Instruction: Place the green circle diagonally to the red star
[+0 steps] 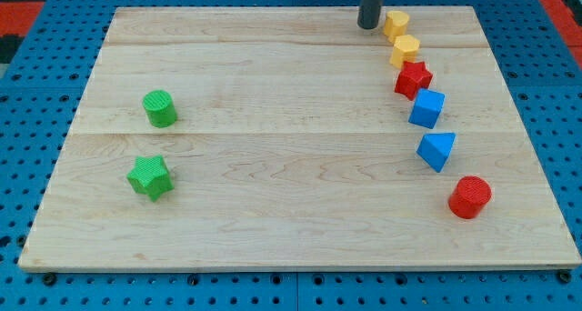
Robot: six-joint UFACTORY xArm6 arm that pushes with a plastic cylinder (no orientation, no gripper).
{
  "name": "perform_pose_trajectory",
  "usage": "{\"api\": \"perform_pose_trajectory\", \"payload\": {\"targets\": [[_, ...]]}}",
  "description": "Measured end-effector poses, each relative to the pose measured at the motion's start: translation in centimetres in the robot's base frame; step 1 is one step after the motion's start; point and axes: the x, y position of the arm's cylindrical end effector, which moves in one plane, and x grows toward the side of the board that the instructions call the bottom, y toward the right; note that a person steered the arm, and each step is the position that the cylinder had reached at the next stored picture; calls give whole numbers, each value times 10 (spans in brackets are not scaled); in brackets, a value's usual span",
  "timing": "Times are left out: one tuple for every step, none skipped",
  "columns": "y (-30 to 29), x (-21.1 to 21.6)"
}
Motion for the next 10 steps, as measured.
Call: {"api": "perform_pose_trajectory", "payload": {"targets": [[-59, 21], [-157, 50], [-263, 67], [-290, 127], [-210, 134], [-255, 122], [-352, 137], [-280, 167], [-168, 170], [-255, 179]]}}
